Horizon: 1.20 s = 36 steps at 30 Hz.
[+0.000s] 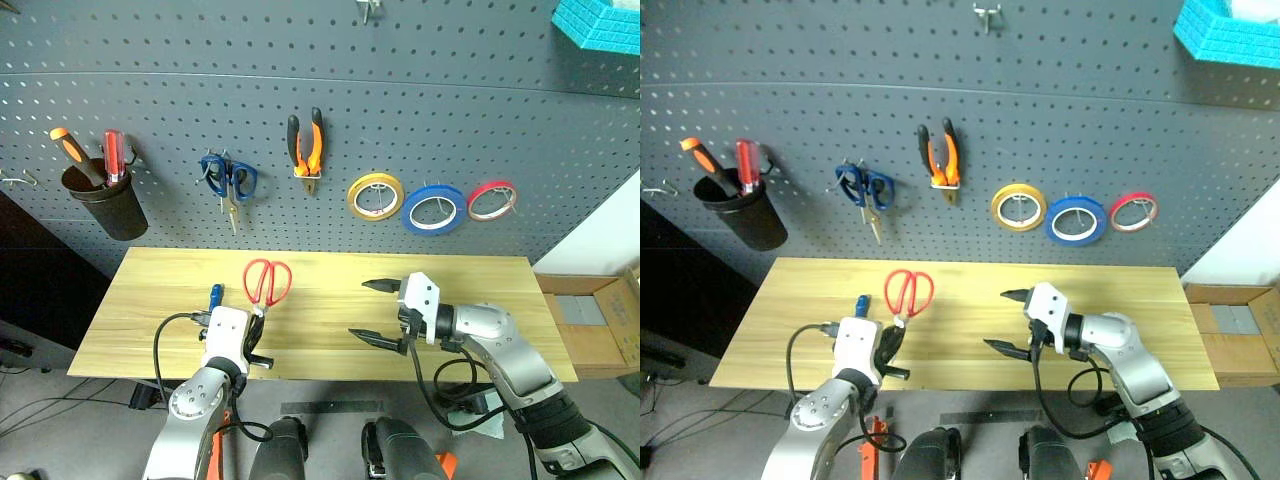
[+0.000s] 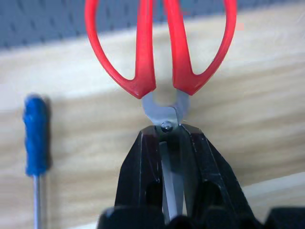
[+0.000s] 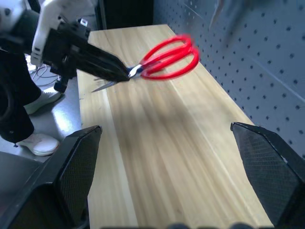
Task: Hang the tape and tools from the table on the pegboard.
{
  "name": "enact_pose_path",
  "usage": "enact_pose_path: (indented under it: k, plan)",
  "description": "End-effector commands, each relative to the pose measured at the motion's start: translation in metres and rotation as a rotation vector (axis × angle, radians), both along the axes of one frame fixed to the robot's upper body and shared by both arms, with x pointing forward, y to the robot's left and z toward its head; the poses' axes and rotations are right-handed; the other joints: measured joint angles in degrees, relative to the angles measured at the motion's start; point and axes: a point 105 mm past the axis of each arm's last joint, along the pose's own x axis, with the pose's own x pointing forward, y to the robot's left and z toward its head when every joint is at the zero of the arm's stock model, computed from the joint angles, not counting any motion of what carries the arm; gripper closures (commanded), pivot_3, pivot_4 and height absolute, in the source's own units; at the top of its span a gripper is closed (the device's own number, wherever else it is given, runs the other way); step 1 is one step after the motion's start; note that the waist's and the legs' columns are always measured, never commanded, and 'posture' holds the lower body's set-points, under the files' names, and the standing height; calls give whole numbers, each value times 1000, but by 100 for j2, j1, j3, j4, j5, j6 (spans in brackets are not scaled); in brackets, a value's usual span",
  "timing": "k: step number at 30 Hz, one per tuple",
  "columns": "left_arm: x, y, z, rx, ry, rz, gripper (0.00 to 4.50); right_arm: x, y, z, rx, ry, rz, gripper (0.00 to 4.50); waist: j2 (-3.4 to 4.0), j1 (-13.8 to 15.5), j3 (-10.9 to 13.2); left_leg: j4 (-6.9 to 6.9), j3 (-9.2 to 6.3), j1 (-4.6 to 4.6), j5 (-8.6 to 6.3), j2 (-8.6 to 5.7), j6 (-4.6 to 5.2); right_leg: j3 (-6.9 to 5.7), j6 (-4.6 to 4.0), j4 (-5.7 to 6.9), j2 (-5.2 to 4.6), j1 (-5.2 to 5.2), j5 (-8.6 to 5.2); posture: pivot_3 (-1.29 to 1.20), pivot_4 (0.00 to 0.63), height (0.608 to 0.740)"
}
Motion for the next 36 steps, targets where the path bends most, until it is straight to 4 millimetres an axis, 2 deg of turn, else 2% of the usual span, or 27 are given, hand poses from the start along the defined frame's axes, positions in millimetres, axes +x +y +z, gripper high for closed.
enact_pose_path:
  k: [1,5,8,12,16,23,27,33,36]
  plan:
    - [-4,-3,25,-17,-180,32,4278,6,1,26,75,-79,-8,0,-4,5,-86,0,3,0,0,0,0,2,0,-1,0,0,0,84,84,740]
    - [-7,-6,33,-24,-268,69,4278,9,1,37,104,-109,-9,0,-17,10,-233,2,6,3,0,0,2,4,1,-2,4,0,-1,101,55,740]
    - [-6,-5,47,-2,-348,86,4278,8,4,53,161,-122,2,0,-18,26,-345,3,6,3,0,-1,2,4,0,-1,7,1,0,116,33,740]
    - [-5,6,66,16,-444,149,4278,7,11,76,225,-143,18,0,-22,21,-484,4,9,7,0,1,2,9,0,2,12,1,0,125,9,740]
    - [5,18,83,26,-512,194,4278,12,19,99,286,-171,20,0,-24,43,-627,8,6,10,0,2,2,6,-1,7,17,2,1,134,0,740]
    - [35,27,94,39,-547,197,4278,21,29,117,338,-203,12,0,-19,66,-761,26,4,19,-1,1,3,-1,-2,8,23,26,2,130,0,740]
    - [48,29,102,39,-571,199,4278,24,31,126,365,-215,3,0,-20,65,-765,26,4,58,-3,2,6,2,-2,7,22,64,2,121,0,740]
    - [63,23,107,23,-568,177,4278,32,32,136,363,-275,-36,0,-19,58,-766,23,7,78,-3,4,6,7,-3,9,21,79,2,103,0,740]
    - [70,17,102,-13,-525,144,4278,35,33,140,364,-292,-53,0,-19,56,-769,23,10,86,-3,4,6,10,-3,11,22,86,3,103,0,740]
